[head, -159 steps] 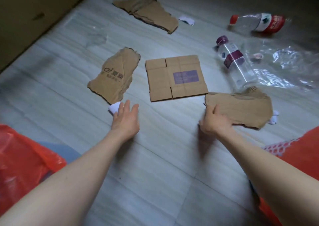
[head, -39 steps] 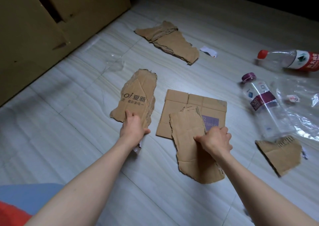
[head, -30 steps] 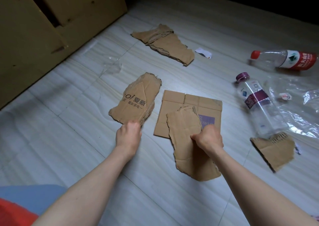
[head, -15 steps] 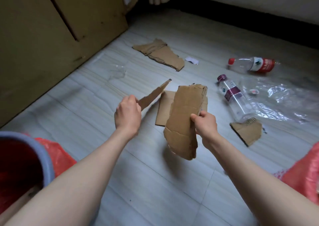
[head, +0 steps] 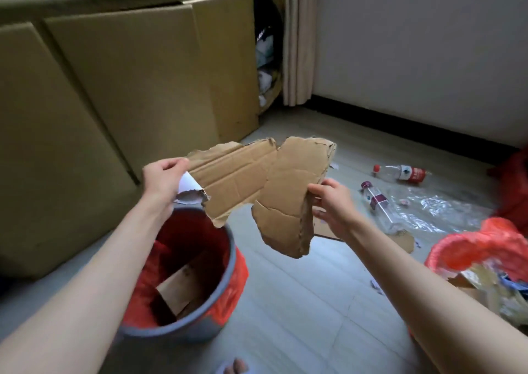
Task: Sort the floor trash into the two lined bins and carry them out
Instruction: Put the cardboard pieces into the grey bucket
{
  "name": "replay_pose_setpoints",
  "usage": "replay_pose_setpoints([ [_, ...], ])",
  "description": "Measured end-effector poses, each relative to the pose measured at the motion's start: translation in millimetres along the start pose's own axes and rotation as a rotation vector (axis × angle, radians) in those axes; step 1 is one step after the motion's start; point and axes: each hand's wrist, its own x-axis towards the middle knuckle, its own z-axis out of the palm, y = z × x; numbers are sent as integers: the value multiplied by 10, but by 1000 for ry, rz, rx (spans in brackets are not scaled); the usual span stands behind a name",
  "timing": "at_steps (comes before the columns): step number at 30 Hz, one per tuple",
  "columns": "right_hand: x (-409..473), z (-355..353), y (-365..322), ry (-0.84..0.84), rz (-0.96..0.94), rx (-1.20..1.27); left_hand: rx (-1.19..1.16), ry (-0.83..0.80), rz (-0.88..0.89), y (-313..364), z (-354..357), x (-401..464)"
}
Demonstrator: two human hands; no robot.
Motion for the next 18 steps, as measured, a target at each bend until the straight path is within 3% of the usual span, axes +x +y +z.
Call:
replay_pose_setpoints([
  [9,-486,927,-107,-221,28,-16,69,208,-65,-66,-1320,-18],
  [18,-464,1293,102,-261,76,-70,187,154,-202,-666,-1561,-121],
])
